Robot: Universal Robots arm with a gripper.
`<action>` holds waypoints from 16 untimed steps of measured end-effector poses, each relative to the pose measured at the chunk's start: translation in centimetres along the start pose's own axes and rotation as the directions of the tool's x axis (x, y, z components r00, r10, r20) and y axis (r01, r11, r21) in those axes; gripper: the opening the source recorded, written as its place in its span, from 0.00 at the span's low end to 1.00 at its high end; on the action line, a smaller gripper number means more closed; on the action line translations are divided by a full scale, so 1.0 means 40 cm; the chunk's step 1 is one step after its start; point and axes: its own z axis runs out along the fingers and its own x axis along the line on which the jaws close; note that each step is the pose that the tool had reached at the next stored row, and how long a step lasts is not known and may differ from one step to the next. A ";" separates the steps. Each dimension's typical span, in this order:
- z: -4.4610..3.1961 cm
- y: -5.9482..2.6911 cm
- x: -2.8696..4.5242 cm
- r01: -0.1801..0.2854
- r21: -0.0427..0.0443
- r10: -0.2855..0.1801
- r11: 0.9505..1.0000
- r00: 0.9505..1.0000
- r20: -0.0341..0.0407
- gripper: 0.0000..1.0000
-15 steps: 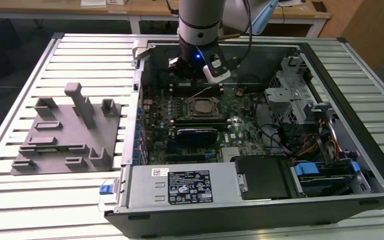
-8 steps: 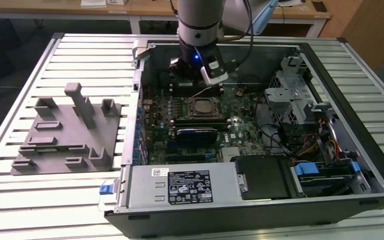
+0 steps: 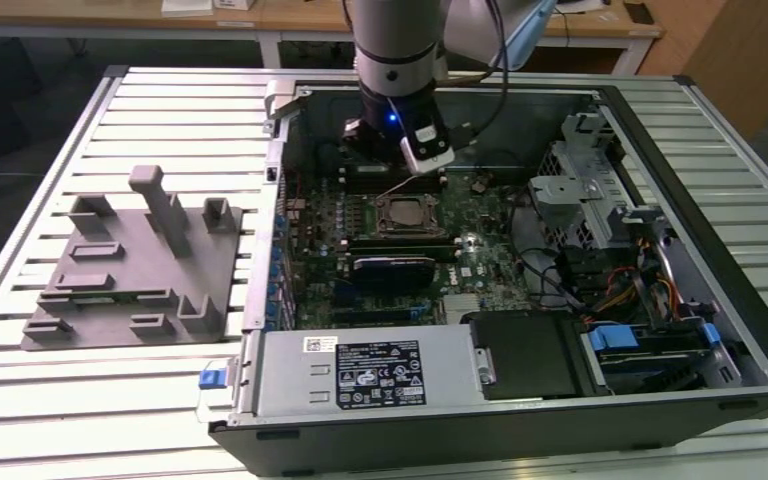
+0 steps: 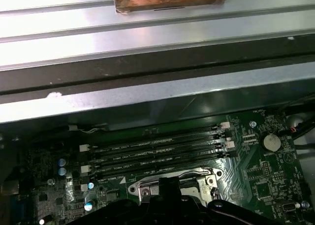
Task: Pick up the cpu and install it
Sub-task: 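Install the first cpu locking lever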
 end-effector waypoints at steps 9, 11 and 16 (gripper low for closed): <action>0.010 -0.002 0.000 -0.025 0.003 0.025 1.000 0.998 0.061 0.11; 0.014 -0.003 0.000 -0.047 0.004 0.047 0.999 0.996 0.071 0.11; 0.020 -0.003 0.001 -0.087 0.007 0.086 0.996 0.993 0.082 0.11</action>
